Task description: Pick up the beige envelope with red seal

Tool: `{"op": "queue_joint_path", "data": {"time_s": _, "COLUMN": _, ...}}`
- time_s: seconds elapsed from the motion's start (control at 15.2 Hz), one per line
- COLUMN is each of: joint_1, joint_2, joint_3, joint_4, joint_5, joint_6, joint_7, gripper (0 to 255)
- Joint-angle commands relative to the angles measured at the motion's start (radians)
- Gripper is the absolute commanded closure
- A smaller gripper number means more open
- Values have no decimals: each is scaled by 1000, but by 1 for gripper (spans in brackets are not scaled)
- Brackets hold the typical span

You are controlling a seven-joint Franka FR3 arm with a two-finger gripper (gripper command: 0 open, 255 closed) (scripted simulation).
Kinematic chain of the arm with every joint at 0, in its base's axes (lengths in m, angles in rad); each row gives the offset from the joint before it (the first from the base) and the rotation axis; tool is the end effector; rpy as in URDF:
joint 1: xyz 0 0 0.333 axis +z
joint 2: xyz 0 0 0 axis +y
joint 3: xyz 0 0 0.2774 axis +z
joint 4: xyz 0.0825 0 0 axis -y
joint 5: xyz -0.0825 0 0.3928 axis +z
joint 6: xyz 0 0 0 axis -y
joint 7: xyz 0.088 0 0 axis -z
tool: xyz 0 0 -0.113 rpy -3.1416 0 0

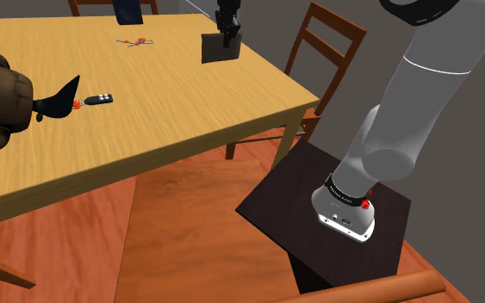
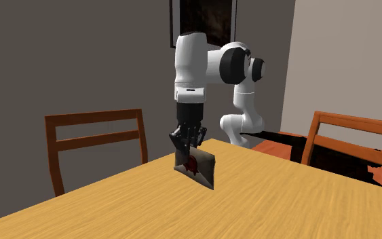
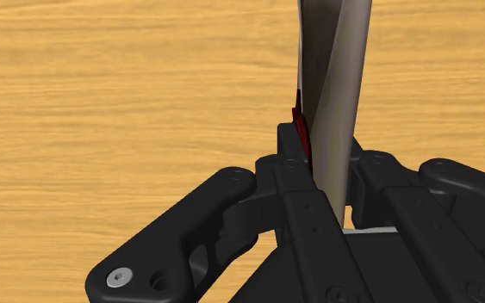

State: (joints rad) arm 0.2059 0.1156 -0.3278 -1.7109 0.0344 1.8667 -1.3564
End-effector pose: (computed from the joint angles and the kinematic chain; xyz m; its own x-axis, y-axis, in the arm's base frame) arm 0.6031 -0.0645 0.4737 0.3359 0.9419 0.0062 0.9408 -0.3358 0.0462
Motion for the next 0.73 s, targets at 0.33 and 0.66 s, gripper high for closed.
{"op": "queue_joint_path", "data": {"time_s": 0.33, "joint_1": 0, "joint_2": -4, "joint_3": 0, "joint_4": 22, "joint_5": -2, "joint_6": -27, "joint_7": 1, "gripper": 255}}
{"op": "queue_joint_path", "data": {"time_s": 0.66, "joint_1": -1, "joint_2": -2, "joint_3": -1, "joint_4": 92, "joint_5": -1, "joint_6": -94, "joint_7": 1, "gripper": 255}}
